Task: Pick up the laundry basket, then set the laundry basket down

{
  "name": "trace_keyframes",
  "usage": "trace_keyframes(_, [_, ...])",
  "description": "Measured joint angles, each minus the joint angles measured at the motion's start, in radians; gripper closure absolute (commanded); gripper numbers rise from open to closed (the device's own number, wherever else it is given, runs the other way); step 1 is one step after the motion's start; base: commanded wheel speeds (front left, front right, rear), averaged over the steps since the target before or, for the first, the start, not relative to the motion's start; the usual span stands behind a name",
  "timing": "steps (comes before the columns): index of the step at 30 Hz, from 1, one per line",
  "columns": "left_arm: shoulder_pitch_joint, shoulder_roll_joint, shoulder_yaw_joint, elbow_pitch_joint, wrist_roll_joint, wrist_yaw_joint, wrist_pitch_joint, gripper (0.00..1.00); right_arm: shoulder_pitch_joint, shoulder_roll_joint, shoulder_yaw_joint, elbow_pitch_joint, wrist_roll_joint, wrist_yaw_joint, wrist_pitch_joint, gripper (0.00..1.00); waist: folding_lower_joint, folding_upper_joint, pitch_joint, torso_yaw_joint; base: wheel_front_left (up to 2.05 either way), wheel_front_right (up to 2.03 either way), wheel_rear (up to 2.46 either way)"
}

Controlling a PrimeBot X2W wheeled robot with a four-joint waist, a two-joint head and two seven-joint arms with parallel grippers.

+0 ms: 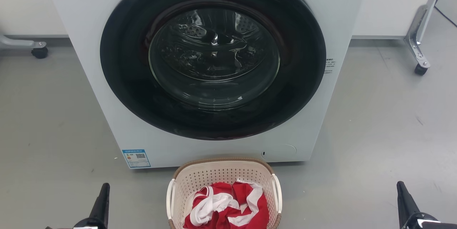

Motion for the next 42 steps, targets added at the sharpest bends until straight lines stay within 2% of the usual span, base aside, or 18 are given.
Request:
trace_keyframes(1, [0.000, 0.000, 0.000, 0.000, 0.000, 0.000, 0.000, 0.00, 0.000, 0.000, 0.000, 0.000, 0.000, 0.000, 0.000, 0.00, 0.0000, 0.0000, 0.000, 0.000, 0.00, 0.00, 0.00])
trace_keyframes(7, [0.052, -0.014, -0.008, 0.051, 0.000, 0.002, -0.001, 0.00, 0.046, 0.019, 0.008, 0.052, 0.000, -0.005, -0.002, 0.00, 0.0000, 0.0000, 0.000, 0.000, 0.00, 0.00, 0.00])
trace_keyframes(15, [0.054, -0.014, -0.044, 0.045, 0.013, 0.002, -0.029, 0.00, 0.048, 0.020, 0.043, 0.052, -0.007, -0.005, -0.028, 0.00, 0.0000, 0.0000, -0.001, 0.000, 0.00, 0.00, 0.00])
trace_keyframes(23, [0.053, -0.013, -0.066, 0.029, 0.075, 0.028, -0.058, 0.00, 0.048, 0.019, 0.059, 0.045, -0.056, -0.024, -0.056, 0.00, 0.0000, 0.0000, -0.002, 0.001, 0.00, 0.00, 0.00])
trace_keyframes(29, [0.053, -0.013, -0.088, 0.014, 0.158, 0.046, -0.081, 0.00, 0.047, 0.019, 0.083, 0.033, -0.134, -0.050, -0.082, 0.00, 0.0000, 0.0000, -0.003, 0.001, 0.00, 0.00, 0.00])
trace_keyframes(42, [0.050, -0.003, -0.161, -0.014, 0.390, 0.085, -0.126, 0.00, 0.047, 0.017, 0.161, 0.007, -0.347, -0.082, -0.128, 0.00, 0.0000, 0.0000, -0.005, 0.002, 0.00, 0.00, 0.00])
